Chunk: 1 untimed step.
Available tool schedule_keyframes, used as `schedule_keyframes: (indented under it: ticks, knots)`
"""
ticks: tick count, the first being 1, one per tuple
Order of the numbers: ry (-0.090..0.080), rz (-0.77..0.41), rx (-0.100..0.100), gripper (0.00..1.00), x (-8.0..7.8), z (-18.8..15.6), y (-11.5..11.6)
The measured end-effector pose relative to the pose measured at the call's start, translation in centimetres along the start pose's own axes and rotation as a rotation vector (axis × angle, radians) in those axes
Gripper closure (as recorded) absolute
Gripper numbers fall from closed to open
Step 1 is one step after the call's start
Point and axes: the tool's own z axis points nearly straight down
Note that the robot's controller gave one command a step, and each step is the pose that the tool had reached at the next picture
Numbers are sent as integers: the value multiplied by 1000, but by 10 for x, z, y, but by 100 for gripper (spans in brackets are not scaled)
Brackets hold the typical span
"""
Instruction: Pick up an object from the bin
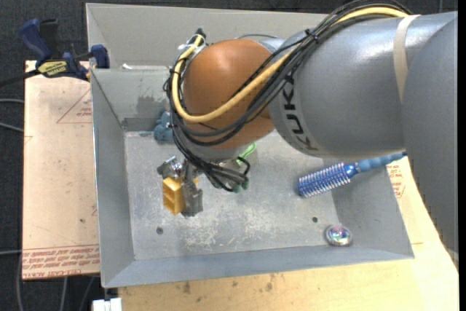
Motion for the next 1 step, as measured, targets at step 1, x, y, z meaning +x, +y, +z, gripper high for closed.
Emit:
schedule_keyframes:
  ticks: [1]
  knots:
    - [5,-288,-1,100,23,-69,-4]
